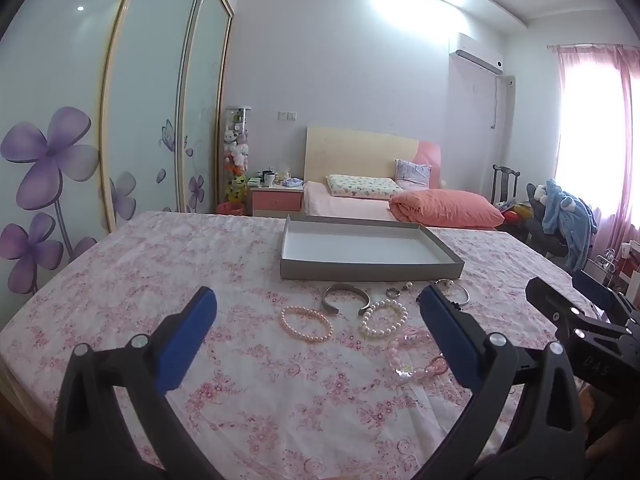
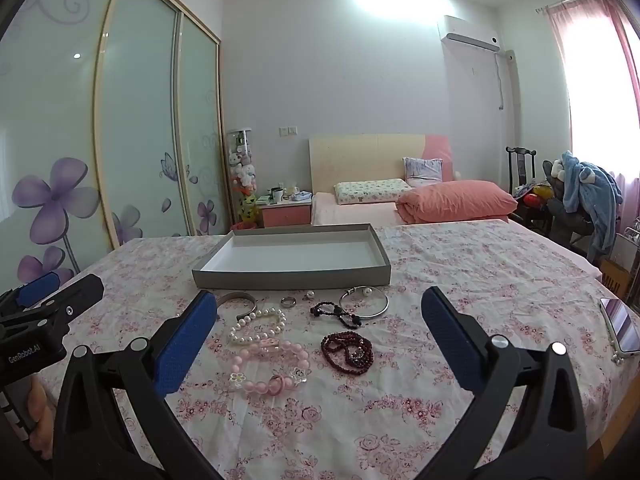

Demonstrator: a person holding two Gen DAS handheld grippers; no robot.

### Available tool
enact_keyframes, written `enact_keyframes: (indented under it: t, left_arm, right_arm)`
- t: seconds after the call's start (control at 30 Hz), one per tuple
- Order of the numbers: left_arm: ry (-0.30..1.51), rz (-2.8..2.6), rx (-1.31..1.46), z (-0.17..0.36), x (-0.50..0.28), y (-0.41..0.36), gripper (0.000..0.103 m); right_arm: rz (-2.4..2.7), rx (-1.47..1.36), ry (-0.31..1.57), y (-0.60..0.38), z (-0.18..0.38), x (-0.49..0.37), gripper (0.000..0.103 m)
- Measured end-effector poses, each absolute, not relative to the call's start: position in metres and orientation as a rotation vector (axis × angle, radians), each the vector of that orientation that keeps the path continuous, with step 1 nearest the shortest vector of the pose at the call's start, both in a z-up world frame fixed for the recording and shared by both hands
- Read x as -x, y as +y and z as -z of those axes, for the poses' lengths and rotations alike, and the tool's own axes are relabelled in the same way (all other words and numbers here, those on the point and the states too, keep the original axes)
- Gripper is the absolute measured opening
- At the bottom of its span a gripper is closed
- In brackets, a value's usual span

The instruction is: Organize jewelry

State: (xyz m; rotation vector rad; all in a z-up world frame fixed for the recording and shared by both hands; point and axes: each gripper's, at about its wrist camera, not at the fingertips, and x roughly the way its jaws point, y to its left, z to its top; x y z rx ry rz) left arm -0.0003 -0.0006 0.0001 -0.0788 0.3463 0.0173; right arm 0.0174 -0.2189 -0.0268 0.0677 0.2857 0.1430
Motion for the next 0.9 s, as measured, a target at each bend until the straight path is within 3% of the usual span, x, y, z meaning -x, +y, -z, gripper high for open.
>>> enact_keyframes:
  t: [0.9]
  left_arm:
    - [0.353, -0.017, 0.084, 0.0002, 0.0011, 0.0007, 0.099]
  right_arm:
    - [-0.143, -0.068, 0.293, -0.2167, 0.0341, -0.0136, 0.101]
